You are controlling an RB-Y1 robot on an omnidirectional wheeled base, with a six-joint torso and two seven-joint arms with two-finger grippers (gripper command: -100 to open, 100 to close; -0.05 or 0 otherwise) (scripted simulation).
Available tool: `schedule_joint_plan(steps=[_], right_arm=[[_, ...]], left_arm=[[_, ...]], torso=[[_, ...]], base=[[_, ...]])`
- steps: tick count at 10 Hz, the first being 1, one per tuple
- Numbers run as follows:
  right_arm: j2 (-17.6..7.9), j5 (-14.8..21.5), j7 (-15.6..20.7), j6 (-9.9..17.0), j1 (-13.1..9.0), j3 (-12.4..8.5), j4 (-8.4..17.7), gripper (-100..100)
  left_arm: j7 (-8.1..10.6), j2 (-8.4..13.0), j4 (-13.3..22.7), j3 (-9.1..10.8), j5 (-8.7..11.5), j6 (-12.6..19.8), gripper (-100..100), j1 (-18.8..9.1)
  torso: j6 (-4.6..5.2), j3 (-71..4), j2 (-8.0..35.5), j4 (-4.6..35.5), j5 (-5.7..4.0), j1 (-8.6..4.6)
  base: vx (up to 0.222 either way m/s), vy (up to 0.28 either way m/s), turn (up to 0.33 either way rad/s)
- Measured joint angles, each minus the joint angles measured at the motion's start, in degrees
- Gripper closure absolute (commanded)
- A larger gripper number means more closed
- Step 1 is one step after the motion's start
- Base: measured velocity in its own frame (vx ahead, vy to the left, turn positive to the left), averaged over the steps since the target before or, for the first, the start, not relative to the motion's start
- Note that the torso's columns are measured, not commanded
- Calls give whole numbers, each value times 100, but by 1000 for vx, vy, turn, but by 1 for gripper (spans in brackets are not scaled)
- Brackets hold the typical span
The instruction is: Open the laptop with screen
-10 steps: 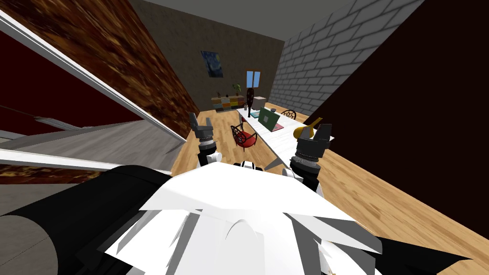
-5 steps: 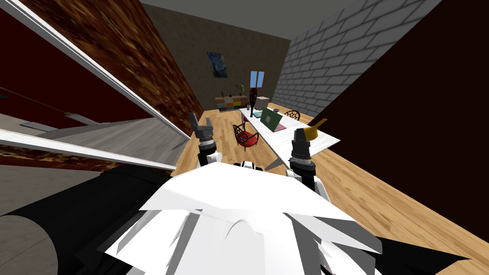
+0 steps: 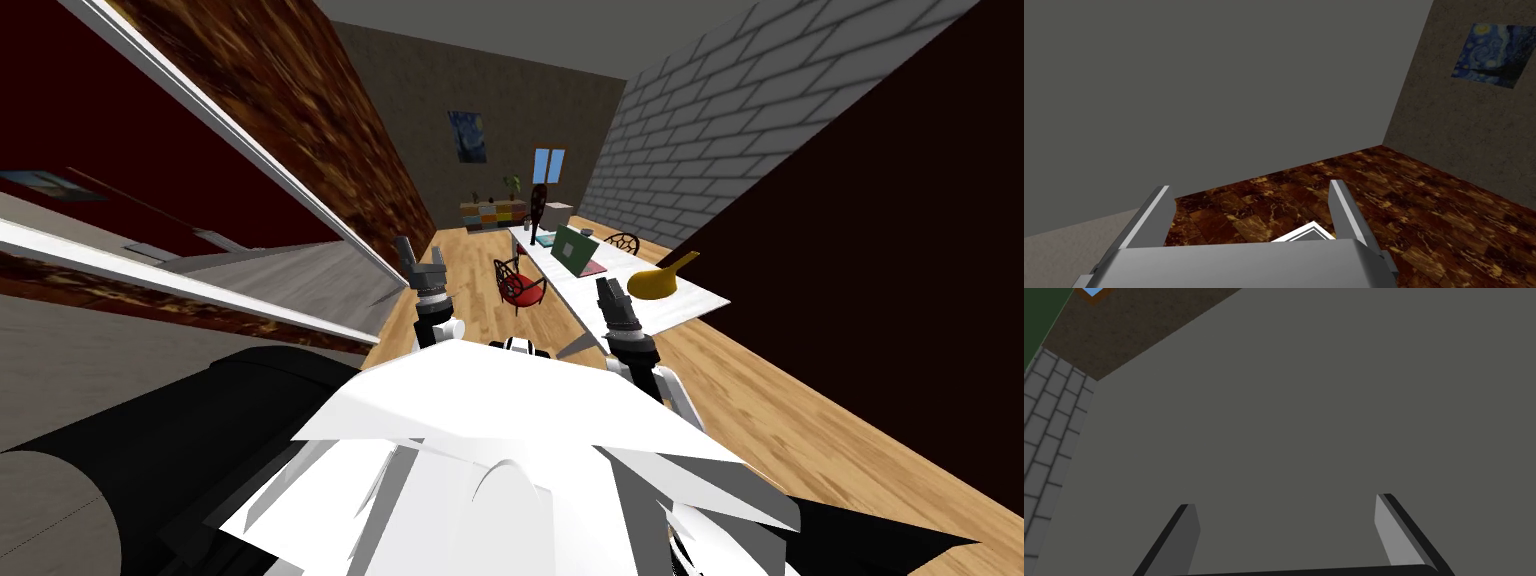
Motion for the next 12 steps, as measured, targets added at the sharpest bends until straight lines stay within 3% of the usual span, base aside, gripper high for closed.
schedule_joint_plan(steps=[4,12], right_arm=[[-553,650,302,285,-90,-222,369,-100],[-1326,1898,894,774,-310,-451,1057,-100]], left_arm=[[0,0,0,0,0,0,0,-1],[0,0,0,0,0,0,0,0]], torso=[[-2,4,7,2,-1,-4],[-4,2,4,1,-2,-6]], base=[[-39,-13,126],[-34,-20,131]])
